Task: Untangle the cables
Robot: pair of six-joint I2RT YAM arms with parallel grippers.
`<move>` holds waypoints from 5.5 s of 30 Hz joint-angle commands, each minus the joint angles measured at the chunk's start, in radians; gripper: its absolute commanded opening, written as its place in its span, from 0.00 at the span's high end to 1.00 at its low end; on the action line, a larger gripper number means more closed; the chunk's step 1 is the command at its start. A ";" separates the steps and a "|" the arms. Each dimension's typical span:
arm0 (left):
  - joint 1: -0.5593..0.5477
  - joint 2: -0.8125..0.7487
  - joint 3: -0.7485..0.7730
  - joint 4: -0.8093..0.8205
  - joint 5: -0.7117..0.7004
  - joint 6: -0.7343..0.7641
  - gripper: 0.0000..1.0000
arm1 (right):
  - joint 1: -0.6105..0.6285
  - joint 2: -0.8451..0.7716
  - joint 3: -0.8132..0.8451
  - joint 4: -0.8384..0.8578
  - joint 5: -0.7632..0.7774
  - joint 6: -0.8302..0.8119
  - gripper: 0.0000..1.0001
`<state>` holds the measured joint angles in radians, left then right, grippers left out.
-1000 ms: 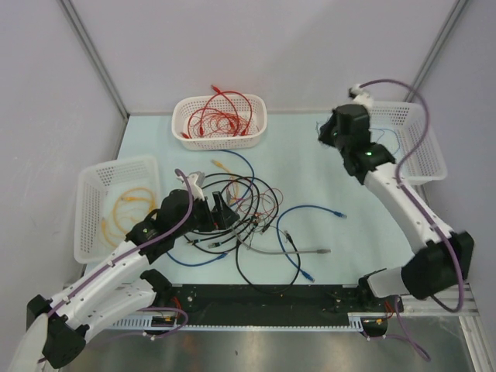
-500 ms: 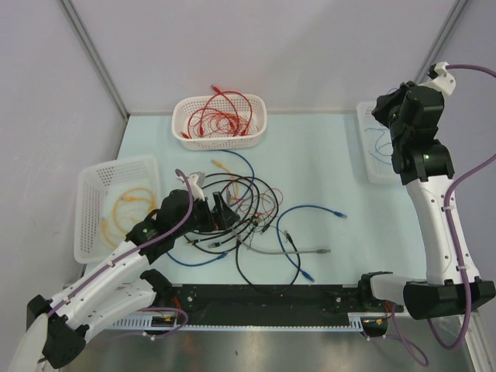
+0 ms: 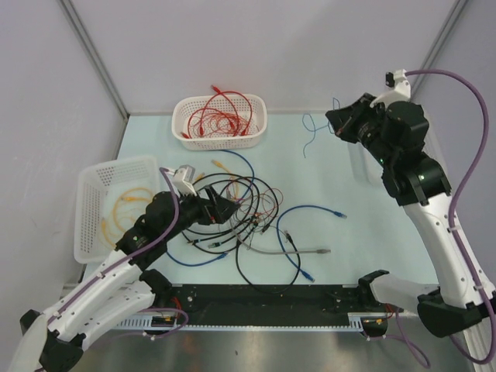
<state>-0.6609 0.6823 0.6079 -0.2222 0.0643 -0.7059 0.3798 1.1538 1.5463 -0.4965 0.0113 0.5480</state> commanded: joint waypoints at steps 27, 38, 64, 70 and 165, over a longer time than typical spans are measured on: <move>-0.006 -0.115 -0.080 -0.121 -0.061 -0.009 0.00 | -0.539 0.320 -0.028 0.239 0.246 0.227 1.00; -0.006 -0.078 -0.094 -0.089 -0.061 -0.007 0.00 | -0.614 0.498 0.000 0.202 0.138 0.181 0.59; 0.000 -0.020 -0.007 -0.240 -0.403 -0.046 0.01 | 0.342 0.437 -0.333 0.223 0.000 -0.076 0.33; 0.046 0.121 0.010 -0.244 -0.391 0.045 0.01 | 0.419 0.477 -0.334 0.237 -0.027 -0.066 0.35; 0.350 0.180 -0.076 -0.060 -0.043 -0.095 0.07 | 0.410 0.557 -0.192 0.164 0.447 -0.250 1.00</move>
<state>-0.3058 0.8742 0.5236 -0.3012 0.0296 -0.7815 0.7700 1.8072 1.3540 -0.2874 0.4412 0.2871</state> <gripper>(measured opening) 0.927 0.020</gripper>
